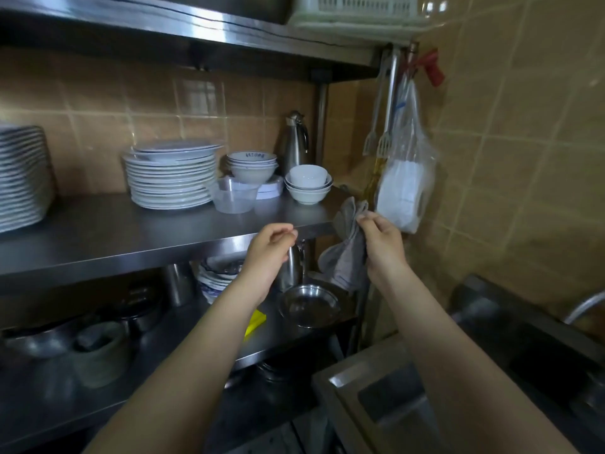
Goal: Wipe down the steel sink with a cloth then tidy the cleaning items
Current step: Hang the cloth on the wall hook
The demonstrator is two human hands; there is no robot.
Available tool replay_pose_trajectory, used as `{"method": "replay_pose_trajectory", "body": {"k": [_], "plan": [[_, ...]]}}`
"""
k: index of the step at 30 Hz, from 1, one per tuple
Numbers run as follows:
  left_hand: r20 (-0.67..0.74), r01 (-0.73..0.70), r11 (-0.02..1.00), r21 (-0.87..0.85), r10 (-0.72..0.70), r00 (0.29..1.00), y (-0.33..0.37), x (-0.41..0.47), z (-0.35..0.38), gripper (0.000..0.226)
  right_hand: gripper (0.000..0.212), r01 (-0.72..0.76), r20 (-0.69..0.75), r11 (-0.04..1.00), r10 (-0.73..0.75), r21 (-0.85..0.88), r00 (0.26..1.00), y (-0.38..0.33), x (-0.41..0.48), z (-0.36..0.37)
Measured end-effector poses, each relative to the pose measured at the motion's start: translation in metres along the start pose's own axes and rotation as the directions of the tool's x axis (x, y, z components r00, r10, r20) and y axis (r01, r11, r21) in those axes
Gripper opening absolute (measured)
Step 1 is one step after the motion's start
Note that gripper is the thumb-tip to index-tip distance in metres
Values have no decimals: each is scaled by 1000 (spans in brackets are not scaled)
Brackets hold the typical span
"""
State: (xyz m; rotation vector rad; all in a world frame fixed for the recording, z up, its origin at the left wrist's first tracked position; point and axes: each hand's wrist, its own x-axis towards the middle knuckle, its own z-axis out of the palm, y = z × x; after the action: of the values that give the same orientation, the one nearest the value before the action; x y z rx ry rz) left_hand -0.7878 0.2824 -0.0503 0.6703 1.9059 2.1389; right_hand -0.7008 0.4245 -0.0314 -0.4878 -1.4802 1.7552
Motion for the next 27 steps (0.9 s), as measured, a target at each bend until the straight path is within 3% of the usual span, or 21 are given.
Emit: {"method": "replay_pose_trajectory", "body": {"k": [9, 19, 27], "plan": [[-8, -16, 1000, -2, 16, 1000, -5, 78, -7, 7, 15, 5, 35, 1000, -5, -4, 999, 23, 72, 47], [22, 64, 998, 25, -64, 998, -30, 207, 14, 12, 18, 2, 60, 1000, -1, -25, 998, 76, 192, 74], [61, 112, 994, -5, -111, 992, -46, 260, 49, 12, 18, 17, 80, 995, -9, -103, 997, 98, 229, 87]]}}
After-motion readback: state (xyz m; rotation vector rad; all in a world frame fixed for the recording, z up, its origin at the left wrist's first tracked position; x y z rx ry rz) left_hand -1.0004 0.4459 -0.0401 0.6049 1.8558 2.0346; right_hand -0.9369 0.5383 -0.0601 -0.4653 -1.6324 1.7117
